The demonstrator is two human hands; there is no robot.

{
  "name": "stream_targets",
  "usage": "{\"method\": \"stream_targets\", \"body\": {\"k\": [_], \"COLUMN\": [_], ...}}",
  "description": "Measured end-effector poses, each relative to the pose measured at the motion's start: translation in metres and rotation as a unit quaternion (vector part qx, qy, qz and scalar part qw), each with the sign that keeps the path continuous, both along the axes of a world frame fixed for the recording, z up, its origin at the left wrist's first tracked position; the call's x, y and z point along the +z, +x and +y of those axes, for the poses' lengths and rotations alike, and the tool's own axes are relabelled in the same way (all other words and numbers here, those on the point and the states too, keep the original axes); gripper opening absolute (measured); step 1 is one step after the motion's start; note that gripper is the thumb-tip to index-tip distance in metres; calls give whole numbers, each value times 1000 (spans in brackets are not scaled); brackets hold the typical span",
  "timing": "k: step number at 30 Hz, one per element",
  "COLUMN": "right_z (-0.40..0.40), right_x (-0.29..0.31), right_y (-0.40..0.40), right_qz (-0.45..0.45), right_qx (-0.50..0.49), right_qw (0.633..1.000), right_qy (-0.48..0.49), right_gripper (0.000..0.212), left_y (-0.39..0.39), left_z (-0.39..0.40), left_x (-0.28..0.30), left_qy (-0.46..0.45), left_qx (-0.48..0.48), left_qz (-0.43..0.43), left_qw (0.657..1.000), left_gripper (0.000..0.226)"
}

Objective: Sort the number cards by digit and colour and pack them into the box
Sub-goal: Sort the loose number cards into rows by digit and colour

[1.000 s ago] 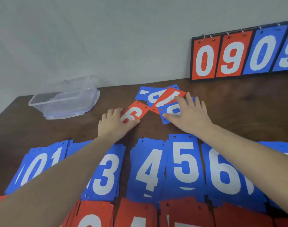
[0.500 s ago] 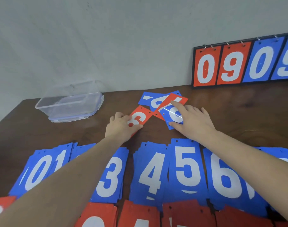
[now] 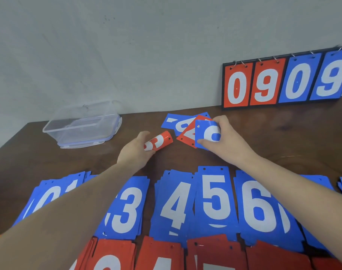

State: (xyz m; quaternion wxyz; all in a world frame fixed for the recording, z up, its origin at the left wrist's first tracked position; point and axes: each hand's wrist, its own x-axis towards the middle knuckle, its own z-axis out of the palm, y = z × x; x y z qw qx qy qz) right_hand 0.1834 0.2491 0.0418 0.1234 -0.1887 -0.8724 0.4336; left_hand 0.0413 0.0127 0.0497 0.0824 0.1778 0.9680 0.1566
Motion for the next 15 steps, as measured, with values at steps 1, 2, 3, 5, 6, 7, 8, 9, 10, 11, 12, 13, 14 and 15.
{"method": "stream_targets", "body": {"k": [1, 2, 3, 5, 6, 7, 8, 9, 10, 11, 12, 13, 14, 15], "right_z": [0, 0, 0, -1, -1, -2, -3, -4, -5, -7, -9, -12, -16, -21], "right_x": [3, 6, 10, 16, 17, 19, 19, 20, 19, 19, 20, 22, 24, 26], "right_y": [0, -1, -1, -2, -3, -3, -4, -3, -3, -2, -1, 1, 3, 7], "right_qz": [7, 11, 12, 8, 12, 20, 27, 34, 37, 38, 37, 36, 34, 33], "right_qx": [-7, -15, -25, -49, -60, -69, -76, -81, -83, -86, -87, -82, -74, -64], "right_qw": [1000, 999, 998, 995, 993, 991, 990, 988, 986, 984, 980, 976, 969, 962], "right_qy": [-20, -37, -56, -90, -102, -110, -118, -126, -138, -154, -174, -201, -233, -265], "right_gripper": [52, 49, 47, 44, 43, 43, 43, 43, 45, 47, 48, 46, 40, 34], "left_y": [1, 2, 4, 8, 10, 13, 16, 19, 22, 26, 30, 34, 39, 44], "left_z": [-1, -1, -1, -1, -1, -2, -2, -4, -5, -7, -9, -11, -13, -17], "left_x": [1, 1, 2, 5, 7, 9, 10, 12, 13, 15, 17, 20, 23, 26], "left_qy": [11, 22, 32, 55, 72, 90, 107, 123, 138, 155, 173, 195, 216, 237], "left_qx": [-4, -6, -5, 1, 5, 10, 17, 23, 28, 35, 43, 51, 57, 61], "left_qz": [0, 3, 9, 19, 15, 4, -15, -34, -52, -68, -82, -97, -112, -126], "left_qw": [1000, 1000, 999, 998, 997, 996, 994, 992, 989, 985, 981, 975, 968, 961], "left_gripper": [67, 69, 69, 67, 65, 63, 62, 60, 57, 55, 55, 55, 56, 56]}}
